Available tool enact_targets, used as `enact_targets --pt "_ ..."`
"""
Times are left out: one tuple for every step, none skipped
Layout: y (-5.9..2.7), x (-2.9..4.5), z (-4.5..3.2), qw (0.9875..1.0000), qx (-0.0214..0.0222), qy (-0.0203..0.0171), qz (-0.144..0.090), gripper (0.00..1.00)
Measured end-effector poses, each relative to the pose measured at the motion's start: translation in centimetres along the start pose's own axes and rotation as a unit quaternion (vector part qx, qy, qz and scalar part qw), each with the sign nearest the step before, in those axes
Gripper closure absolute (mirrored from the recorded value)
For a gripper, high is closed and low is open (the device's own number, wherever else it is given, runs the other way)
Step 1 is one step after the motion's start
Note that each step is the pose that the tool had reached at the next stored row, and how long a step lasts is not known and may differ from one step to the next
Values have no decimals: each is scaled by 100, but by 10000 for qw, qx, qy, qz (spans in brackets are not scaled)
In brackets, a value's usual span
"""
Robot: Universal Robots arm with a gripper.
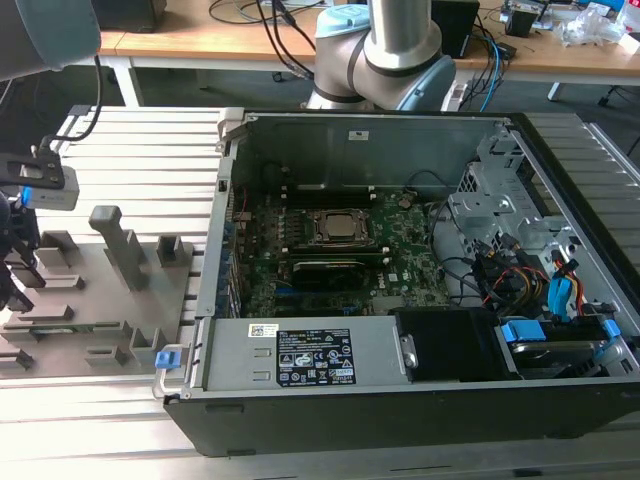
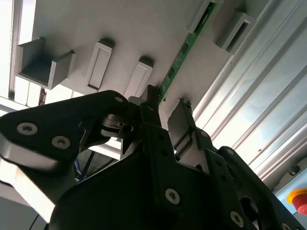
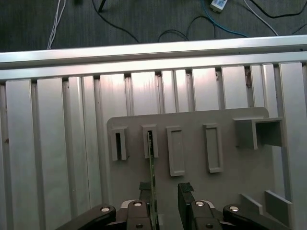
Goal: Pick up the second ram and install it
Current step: 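Pick up the second ram and move it above second insertion slot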
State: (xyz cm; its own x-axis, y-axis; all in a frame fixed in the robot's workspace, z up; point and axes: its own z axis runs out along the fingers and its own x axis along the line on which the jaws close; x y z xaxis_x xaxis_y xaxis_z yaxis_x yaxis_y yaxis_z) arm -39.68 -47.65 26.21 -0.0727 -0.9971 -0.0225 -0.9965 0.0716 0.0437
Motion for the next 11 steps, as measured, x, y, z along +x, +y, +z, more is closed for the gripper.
enact_targets --pt "0 1 5 10000 0 0 0 64" --pt "-1 2 16 10000 0 0 0 64" --pt "-2 3 28 10000 0 0 0 64" --pt "-2 3 33 10000 0 0 0 64" --pt "-2 4 38 10000 0 0 0 64" --pt "-2 4 45 10000 0 0 0 64" --pt "-3 4 52 10000 0 0 0 64" --pt "-3 5 63 10000 0 0 0 64" --pt "-4 8 84 10000 0 0 0 64" --pt "-7 22 107 10000 1 0 -1 64" --pt "-8 30 121 10000 1 0 -1 64"
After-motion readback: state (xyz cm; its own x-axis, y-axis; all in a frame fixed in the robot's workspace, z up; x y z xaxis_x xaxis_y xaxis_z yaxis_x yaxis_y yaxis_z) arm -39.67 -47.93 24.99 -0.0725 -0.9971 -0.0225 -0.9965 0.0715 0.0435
